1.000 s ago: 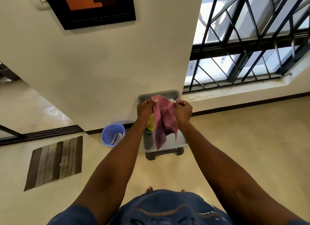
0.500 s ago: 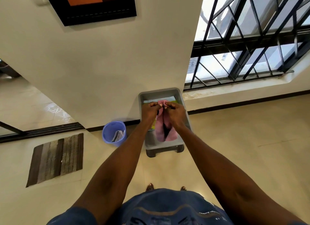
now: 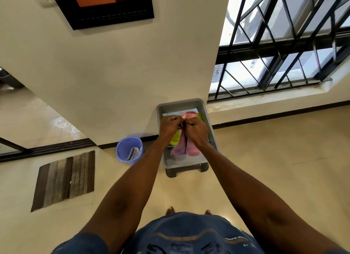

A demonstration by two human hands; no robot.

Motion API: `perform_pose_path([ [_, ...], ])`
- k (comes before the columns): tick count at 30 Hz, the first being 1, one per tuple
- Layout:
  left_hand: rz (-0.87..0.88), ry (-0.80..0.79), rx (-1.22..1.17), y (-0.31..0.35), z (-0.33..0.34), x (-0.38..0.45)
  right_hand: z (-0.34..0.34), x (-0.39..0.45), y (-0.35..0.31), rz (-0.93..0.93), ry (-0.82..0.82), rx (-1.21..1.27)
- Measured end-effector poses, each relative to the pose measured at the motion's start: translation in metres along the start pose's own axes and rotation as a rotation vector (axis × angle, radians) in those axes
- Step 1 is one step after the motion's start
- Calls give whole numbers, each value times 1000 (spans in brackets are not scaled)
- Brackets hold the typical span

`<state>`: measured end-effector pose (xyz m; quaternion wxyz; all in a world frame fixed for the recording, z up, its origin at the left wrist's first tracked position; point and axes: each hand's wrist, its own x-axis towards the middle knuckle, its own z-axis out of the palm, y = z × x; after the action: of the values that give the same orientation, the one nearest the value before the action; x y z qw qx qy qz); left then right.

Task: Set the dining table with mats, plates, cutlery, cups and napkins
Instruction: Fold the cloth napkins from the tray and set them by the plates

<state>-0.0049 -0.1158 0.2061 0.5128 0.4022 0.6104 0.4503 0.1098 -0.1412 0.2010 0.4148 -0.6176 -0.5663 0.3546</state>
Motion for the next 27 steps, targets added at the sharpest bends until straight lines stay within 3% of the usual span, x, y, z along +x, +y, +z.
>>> perform_pose_path([
  [5, 80, 56, 153, -7, -5, 10, -3, 1, -6, 28, -42, 17],
  [10, 145, 77, 293, 7, -12, 13, -6, 17, 14, 92, 53, -8],
  [18, 269, 102, 194, 23, -28, 23, -21, 49, 1, 73, -69, -406],
  [27, 481, 220, 344, 37, -47, 34, -38, 63, -41, -72, 162, -22],
])
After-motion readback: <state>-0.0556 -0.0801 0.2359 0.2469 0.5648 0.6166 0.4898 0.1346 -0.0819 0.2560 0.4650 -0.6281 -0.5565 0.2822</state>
